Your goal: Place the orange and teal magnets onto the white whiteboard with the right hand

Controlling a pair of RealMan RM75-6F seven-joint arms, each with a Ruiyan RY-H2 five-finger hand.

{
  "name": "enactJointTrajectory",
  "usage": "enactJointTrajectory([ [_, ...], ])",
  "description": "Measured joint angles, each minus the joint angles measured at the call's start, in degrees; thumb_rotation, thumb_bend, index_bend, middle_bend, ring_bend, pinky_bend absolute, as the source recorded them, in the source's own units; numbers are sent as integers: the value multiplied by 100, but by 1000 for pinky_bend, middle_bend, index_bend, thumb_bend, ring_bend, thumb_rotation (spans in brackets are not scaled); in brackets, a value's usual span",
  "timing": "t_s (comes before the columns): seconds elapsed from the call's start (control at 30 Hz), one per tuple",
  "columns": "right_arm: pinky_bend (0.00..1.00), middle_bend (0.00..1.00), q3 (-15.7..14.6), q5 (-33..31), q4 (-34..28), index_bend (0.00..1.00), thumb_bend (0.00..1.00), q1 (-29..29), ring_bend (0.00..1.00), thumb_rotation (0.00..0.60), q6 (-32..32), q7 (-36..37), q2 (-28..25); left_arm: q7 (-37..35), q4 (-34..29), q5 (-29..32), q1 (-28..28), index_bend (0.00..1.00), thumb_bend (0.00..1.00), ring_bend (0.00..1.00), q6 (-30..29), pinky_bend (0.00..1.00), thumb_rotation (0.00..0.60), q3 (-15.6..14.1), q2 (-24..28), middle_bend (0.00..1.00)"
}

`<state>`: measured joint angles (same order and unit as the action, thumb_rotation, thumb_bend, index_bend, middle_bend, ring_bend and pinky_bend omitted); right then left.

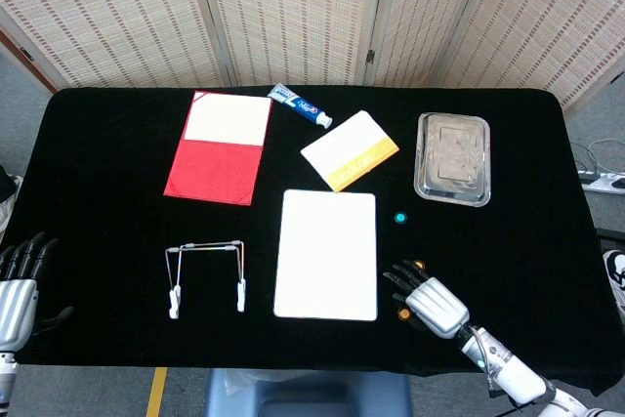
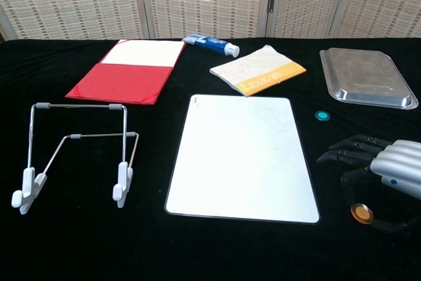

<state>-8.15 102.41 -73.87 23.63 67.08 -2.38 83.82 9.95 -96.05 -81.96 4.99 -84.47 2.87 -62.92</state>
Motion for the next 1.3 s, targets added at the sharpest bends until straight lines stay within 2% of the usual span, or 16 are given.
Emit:
enactJointTrajectory([
  [0.2, 0, 144, 218, -51, -334, 538, 369, 213, 0, 600, -8, 93, -124, 4, -19, -36, 4, 0, 88, 0, -22, 0, 600, 8, 10, 0],
  [0.4, 0, 142, 639, -259, -695, 538, 370, 735, 0, 600, -535, 35, -89, 28, -68, -79, 8, 0, 87, 0, -49, 0, 600, 11, 35, 0],
  [0.67, 0, 133, 1049, -625, -806, 530, 370, 1440, 0, 600, -1395, -244, 440, 1, -45, -42, -15, 0, 88, 0, -42, 0, 600, 3, 56, 0],
  [0.77, 0, 121, 1146, -725, -777, 475, 370, 1660, 0, 600, -1604, -427, 659, -32, -3, -22, -23, 0, 88, 0, -35, 0, 600, 2, 49, 0],
  [0.9, 0, 93, 1201, -863, -773, 277, 370, 1822, 0, 600, -1816, -683, 788, -77, 51, -7, -29, 0, 88, 0, -18, 0, 600, -4, 34, 0],
  [1.0, 0, 90, 1214, -993, -822, 209, 370, 1852, 0, 600, -1862, -860, 798, -121, 98, -6, -32, 0, 88, 0, -7, 0, 600, -9, 15, 0],
  [1.1, 0, 90, 1214, -1082, -875, 202, 370, 1816, 0, 600, -1783, -937, 756, -158, 128, -6, -29, 0, 88, 0, 8, 0, 600, -11, 6, 0],
  [1.3, 0, 92, 1180, -1237, -931, 273, 369, 1503, 0, 600, -1312, -945, 427, -231, 180, -55, -4, 0, 88, 0, 16, 0, 600, 0, -9, 0],
])
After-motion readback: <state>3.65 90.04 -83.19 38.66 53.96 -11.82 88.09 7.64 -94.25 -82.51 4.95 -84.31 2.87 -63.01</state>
